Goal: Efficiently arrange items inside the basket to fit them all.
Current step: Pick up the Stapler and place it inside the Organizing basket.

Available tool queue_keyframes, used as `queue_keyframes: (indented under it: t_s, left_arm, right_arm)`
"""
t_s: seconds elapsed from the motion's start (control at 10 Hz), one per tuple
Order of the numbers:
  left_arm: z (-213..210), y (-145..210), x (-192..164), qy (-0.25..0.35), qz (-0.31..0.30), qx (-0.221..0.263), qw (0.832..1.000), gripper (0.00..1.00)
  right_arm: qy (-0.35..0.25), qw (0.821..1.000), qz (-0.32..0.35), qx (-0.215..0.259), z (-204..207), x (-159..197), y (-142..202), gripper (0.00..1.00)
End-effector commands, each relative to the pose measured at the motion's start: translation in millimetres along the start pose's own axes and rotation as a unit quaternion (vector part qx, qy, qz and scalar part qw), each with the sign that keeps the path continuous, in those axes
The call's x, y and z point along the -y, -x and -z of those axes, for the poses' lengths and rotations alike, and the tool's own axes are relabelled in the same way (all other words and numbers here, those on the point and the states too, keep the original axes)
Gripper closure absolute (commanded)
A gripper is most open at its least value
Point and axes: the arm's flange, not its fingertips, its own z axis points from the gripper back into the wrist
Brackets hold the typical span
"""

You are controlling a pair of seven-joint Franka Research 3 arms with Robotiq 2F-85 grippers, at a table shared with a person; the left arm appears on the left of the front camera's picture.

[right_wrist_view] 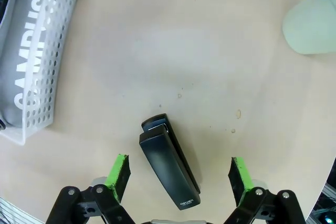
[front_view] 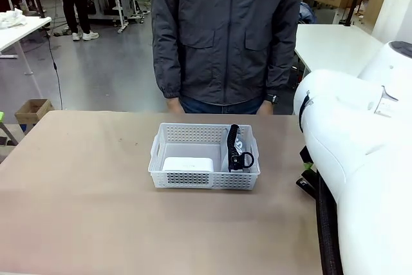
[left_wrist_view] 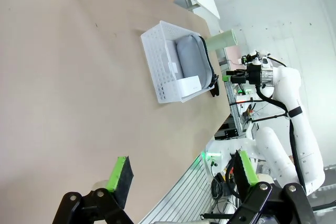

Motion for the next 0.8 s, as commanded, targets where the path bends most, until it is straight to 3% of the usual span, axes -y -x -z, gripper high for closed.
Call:
queue_keyframes:
  t_s: [0.0,0.1,0.2,0.7]
  left_arm:
    - [-2,3,4,0.004,-0.004,-0.002,1.000,0.00]
    - [-2,3,4,0.004,-0.004,-0.002,1.000,0.00]
    - [-2,3,4,0.004,-0.004,-0.002,1.000,0.00]
    - [-2,3,4,0.004,-0.004,-0.002,1.000,0.00]
  right_arm:
    - [-0.004,0.998,-0.058,-0.012,5,-2,2,0.00]
    - [0.007,0.993,-0.122,-0.005,10,-2,6,0.00]
    - [-0.007,0.990,-0.141,-0.004,15,0,9,0.00]
    - [-0.030,0.984,-0.170,-0.038,38,1,20,0.00]
